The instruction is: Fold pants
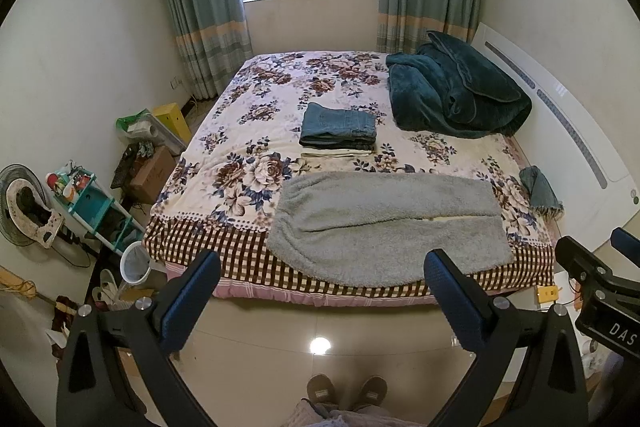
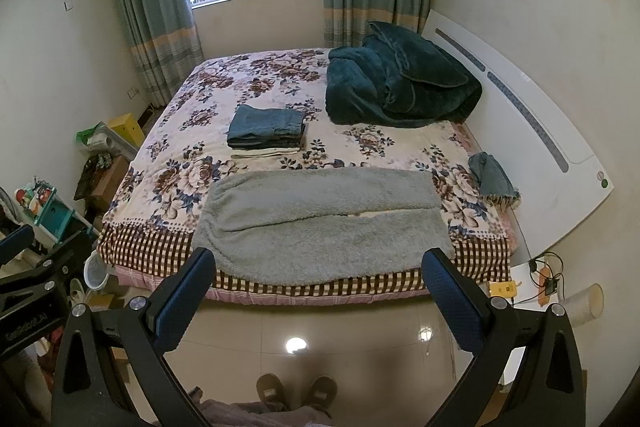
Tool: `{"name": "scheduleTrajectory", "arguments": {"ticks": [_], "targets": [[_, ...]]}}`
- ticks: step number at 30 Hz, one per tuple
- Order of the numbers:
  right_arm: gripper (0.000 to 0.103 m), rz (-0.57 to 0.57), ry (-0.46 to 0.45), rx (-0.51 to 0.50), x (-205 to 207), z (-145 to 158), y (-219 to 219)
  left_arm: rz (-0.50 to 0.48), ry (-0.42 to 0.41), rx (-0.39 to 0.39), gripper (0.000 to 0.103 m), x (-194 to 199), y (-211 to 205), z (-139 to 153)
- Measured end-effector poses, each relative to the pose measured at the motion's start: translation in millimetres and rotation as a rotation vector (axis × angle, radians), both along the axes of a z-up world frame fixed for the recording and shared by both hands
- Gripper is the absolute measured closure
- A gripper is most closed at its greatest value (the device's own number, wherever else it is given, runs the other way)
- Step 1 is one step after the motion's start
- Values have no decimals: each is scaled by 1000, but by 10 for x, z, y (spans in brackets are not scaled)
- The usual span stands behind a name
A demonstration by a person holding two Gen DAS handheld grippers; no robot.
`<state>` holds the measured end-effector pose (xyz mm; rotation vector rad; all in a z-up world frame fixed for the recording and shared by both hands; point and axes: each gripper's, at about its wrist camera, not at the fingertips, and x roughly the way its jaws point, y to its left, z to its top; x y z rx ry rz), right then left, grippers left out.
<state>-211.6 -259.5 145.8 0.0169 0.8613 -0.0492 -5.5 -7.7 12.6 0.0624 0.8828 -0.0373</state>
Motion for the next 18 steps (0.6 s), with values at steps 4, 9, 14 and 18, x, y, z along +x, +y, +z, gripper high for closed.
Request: {"name": "scheduleTrajectory", "arguments": {"ticks": [4,9,14,18], "targets": [[0,1,2,1,-9,-6,5,4,1,-4,0,-1,4,-13],[0,5,3,-5,15,10,83,2,3,-10,0,1,32,-13],[0,8,4,-2,36,24,120,2,4,-12,0,-6,37,-19],[0,10,4,-2,33,11,127,2,3,-13,0,-6,41,-21]]}}
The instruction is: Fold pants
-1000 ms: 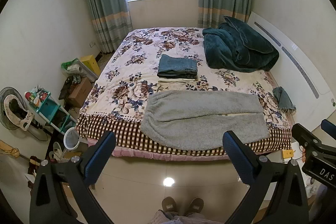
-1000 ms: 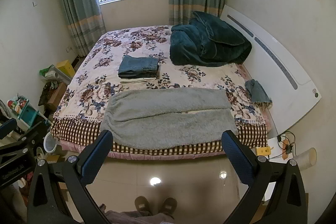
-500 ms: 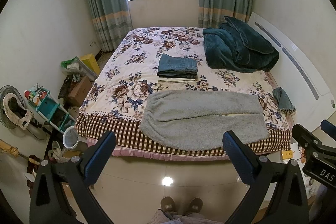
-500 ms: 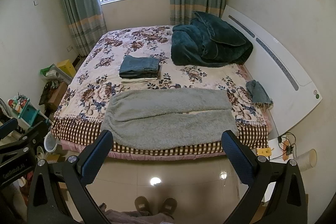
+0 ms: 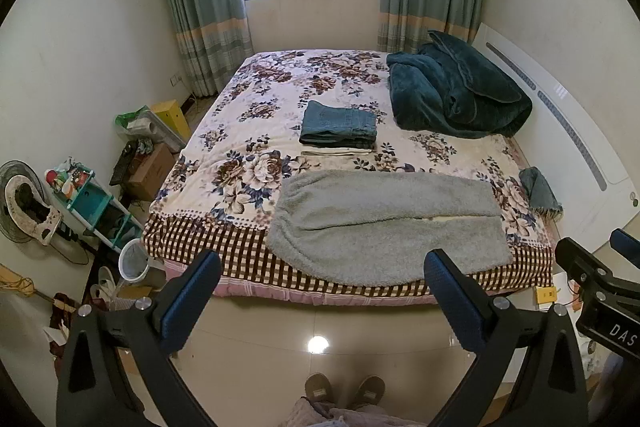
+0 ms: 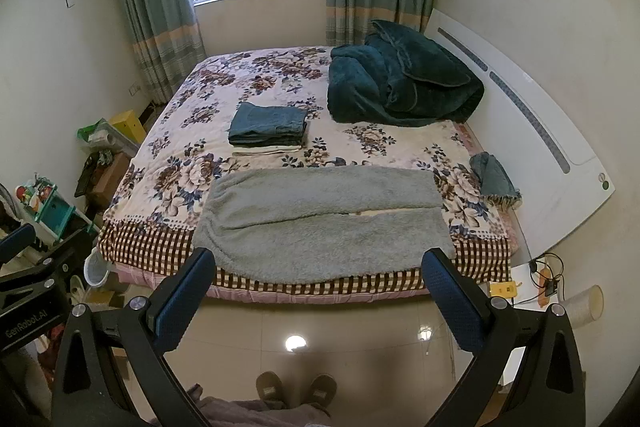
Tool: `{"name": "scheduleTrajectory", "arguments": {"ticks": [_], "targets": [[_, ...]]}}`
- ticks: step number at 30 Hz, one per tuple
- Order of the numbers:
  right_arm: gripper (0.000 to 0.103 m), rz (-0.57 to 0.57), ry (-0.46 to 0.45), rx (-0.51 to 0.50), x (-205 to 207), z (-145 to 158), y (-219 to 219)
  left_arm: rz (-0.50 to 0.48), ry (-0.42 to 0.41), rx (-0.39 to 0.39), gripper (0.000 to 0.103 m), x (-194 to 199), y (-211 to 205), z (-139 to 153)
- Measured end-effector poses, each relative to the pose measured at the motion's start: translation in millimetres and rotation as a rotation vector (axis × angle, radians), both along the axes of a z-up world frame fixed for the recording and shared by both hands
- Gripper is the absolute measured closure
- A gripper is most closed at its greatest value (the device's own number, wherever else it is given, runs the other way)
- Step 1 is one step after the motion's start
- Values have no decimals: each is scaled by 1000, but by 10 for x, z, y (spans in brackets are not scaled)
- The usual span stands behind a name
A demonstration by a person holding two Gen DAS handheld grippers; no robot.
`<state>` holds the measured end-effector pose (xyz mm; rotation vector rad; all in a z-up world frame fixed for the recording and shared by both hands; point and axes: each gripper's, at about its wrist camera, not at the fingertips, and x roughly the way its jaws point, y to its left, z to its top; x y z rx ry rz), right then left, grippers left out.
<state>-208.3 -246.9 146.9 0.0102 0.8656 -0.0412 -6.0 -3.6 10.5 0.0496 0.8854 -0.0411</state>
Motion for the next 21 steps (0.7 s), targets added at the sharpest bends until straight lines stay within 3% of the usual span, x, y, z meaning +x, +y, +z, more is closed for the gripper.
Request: {"name": "scheduleTrajectory", "arguments": {"ticks": [13,21], "targets": [[0,-2,7,6,-14,-52,87,3,4,-2,0,-17,9,-54],[0,-56,30,13,347,-485,-161,88,-11,25,0,231,-96,-309]]}}
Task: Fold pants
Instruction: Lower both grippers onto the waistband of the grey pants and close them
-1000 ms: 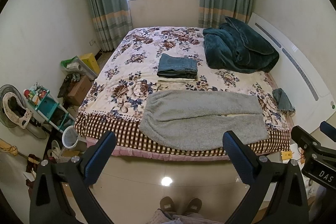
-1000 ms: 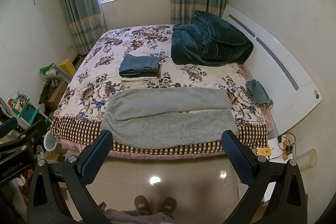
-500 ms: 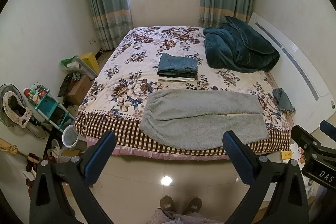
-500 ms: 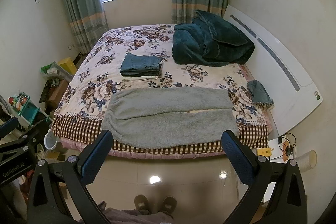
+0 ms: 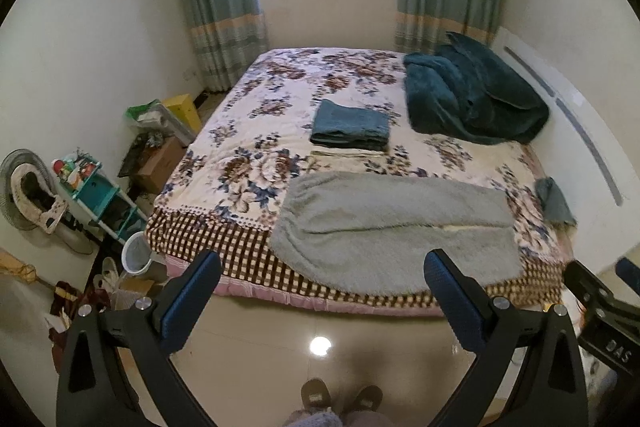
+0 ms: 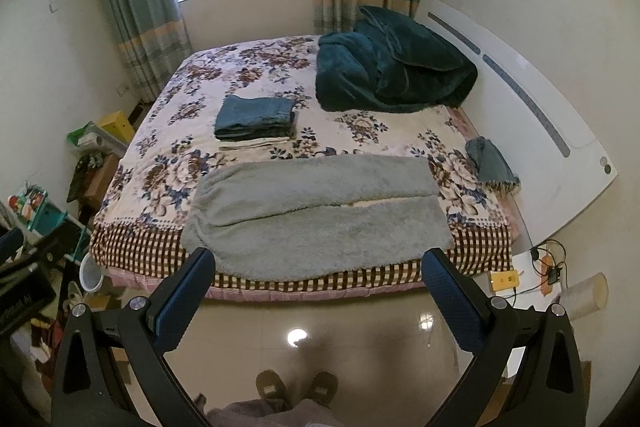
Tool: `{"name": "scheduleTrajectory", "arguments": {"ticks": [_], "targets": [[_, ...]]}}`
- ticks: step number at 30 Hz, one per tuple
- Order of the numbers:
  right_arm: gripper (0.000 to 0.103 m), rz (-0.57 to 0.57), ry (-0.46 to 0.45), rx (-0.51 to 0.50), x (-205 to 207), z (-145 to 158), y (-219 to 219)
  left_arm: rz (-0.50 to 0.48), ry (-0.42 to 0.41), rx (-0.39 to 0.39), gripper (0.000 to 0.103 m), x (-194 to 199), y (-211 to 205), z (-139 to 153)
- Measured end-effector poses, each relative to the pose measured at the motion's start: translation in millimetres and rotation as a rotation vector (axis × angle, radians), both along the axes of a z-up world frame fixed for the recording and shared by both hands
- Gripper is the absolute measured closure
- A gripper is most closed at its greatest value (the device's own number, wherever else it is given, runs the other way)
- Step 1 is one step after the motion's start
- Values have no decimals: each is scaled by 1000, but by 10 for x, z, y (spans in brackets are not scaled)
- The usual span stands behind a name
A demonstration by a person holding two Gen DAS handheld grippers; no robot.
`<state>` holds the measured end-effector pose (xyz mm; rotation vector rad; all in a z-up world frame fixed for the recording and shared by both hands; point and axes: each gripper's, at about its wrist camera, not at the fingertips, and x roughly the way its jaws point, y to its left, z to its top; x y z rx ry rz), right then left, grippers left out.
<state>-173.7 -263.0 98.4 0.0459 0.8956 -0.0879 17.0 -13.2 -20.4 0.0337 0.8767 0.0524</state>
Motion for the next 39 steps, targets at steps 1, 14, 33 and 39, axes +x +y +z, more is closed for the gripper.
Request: {"name": "scheduleTrajectory", "arguments": {"ticks": [1,14,33,39], "targets": [[0,-7,1,-4,82,-57,-54,14,1,8,0,60,-37,-50],[0,-120,78,32,2057,-1079,-593,80,96,81,0,1536,-388,-869],[0,-464,404,119,5938,-3794,-1366,191,491,3,0,4764,-513,-3337],[0,-590,543,224,6742,-5056,-1987,418,672,-107,0,5388,-308,-4414]]}}
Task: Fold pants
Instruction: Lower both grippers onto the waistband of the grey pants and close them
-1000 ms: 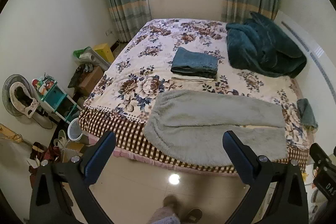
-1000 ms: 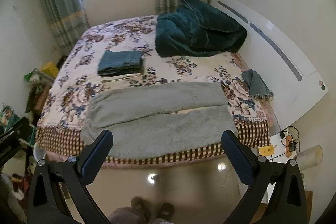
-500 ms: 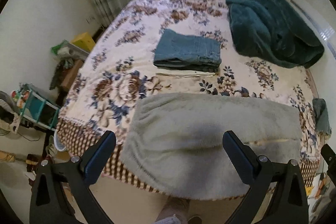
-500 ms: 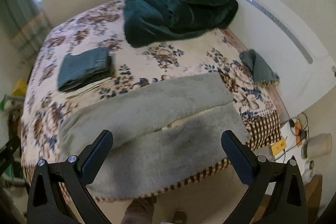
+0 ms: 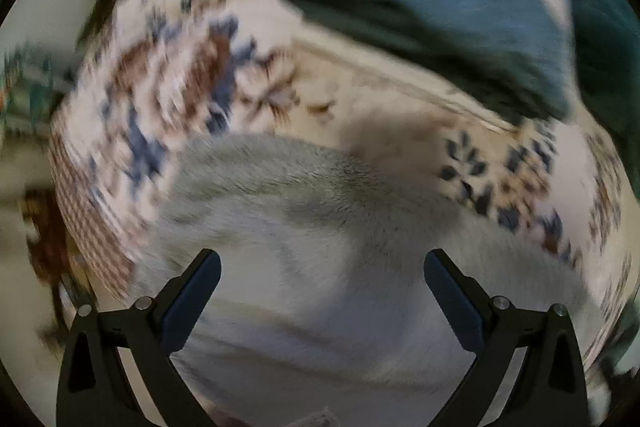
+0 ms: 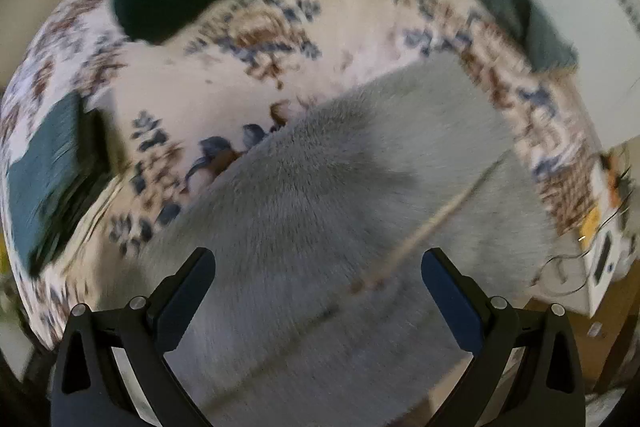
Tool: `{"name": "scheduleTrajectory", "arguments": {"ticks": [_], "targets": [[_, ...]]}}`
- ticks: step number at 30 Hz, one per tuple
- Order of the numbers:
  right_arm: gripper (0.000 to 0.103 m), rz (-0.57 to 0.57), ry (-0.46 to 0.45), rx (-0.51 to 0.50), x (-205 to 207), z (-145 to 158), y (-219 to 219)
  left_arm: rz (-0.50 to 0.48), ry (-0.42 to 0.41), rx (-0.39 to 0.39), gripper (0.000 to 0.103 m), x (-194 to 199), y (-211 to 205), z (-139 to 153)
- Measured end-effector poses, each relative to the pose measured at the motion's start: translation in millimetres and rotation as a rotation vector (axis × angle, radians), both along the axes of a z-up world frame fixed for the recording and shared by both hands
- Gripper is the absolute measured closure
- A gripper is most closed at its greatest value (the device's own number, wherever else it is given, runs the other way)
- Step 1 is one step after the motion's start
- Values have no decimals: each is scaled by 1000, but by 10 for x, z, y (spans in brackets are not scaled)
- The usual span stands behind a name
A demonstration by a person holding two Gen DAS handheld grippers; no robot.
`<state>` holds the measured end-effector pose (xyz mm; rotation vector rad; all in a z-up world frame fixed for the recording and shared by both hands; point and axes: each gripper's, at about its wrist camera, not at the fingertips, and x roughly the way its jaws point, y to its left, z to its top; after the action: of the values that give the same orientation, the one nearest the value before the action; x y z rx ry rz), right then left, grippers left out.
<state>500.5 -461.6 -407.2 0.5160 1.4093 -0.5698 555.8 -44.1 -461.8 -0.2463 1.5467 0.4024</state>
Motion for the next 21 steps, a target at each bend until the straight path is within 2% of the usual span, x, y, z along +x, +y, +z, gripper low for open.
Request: {"name": "scheduleTrajectory", "arguments": {"ticks": [5,10,13,15,18,20,21], "targets": [[0,-49,81,37,475,-795,-374,197,98,-37,0,399,87,-656],[0,-162,150,62,684,-1247,-718,315,190,-9,0,689,134,-1103],[0,-218,178,65,856,-1446,-872,371,240,40,0,792,203,-1288],[0,-224,212,67,959,-1584,-904,393,257,47,0,821,234,-1350],[0,-213,281,86,1061,-1818,-888,379,253,53,0,842,228,-1370],[7,-212,304,105,1060,-1903,-872,371,199,42,9,830,237,-1302],[12,-210,305,116,1045,-1927,-860,374,164,31,25,799,246,-1254]]}}
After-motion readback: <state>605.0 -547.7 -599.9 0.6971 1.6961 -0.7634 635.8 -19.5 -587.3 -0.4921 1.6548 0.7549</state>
